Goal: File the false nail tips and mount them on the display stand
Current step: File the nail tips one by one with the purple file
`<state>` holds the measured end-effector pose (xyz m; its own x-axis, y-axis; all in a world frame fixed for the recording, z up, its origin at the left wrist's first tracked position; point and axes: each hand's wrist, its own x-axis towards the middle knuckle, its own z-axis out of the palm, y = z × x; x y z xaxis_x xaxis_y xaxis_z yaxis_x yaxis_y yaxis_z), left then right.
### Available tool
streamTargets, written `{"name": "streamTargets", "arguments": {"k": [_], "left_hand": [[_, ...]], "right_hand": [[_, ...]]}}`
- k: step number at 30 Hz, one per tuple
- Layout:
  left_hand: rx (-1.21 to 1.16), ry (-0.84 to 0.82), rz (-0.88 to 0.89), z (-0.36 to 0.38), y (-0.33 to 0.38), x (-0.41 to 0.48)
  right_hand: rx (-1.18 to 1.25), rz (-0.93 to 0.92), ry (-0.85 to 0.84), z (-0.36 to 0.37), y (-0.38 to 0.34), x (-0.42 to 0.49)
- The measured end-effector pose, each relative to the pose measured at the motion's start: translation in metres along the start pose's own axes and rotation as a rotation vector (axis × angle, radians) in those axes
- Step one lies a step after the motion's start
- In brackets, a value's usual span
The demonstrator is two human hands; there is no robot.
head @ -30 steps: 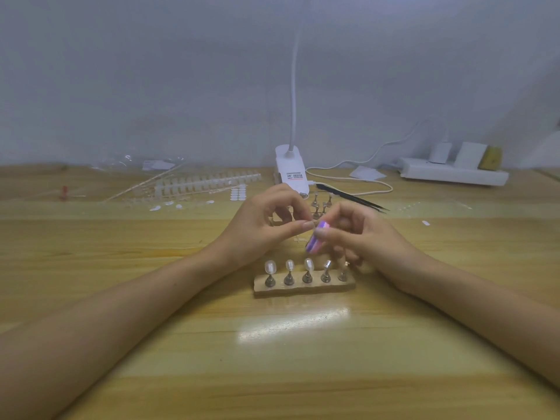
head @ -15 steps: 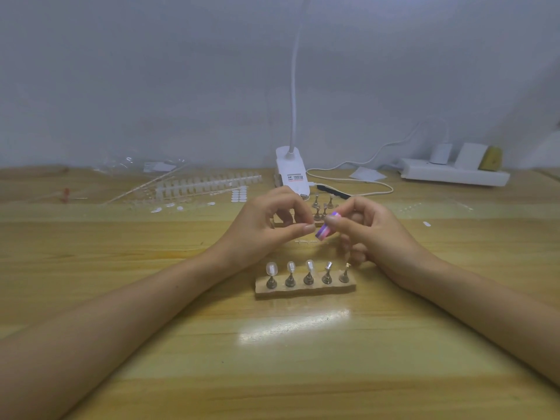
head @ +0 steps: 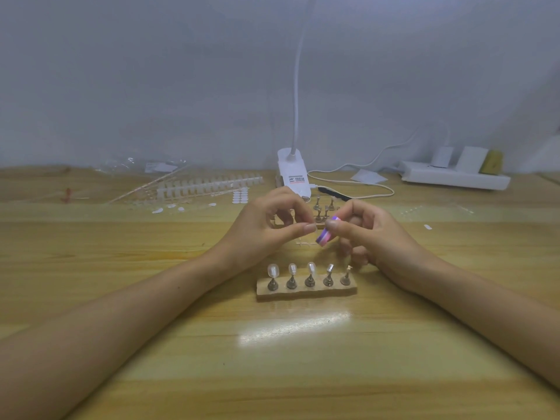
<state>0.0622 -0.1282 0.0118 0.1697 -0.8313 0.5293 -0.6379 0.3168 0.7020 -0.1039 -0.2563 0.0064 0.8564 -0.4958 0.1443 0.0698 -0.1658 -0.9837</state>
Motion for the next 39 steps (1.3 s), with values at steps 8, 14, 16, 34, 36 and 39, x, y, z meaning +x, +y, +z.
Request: {"name": "streamTargets", "arguments": {"k": [8,14,16,34,36,39], "left_hand": [[-0.003,-0.004,-0.003,0.0002,0.0001,0.0003],[0.006,0.013,0.0,-0.0002,-0.0014,0.0007],[0.015,0.014,0.005,-0.0002,-0.0016,0.0006],[-0.009,0.005,-0.007,-0.0001,-0.0026,0.0008],[-0.004,-0.001,-0.003,0.0,-0.0023,0.0007],[-0.014,-0.006,-0.015,-0.0001,-0.0021,0.0007]], "right_hand": [[-0.036,-0.004,0.006,0.0028,-0.0017,-0.0013],[-0.001,-0.014,0.064,0.0023,-0.001,-0.0011],[-0.113,-0.018,-0.017,0.0047,-0.0003,-0.0006],[-0.041,-0.011,0.045,0.005,-0.0026,-0.0011],[-0.096,-0.007,-0.029,0.008,-0.0031,-0.002],[-0.036,-0.013,0.073,0.0064,-0.0014,-0.0006]]}}
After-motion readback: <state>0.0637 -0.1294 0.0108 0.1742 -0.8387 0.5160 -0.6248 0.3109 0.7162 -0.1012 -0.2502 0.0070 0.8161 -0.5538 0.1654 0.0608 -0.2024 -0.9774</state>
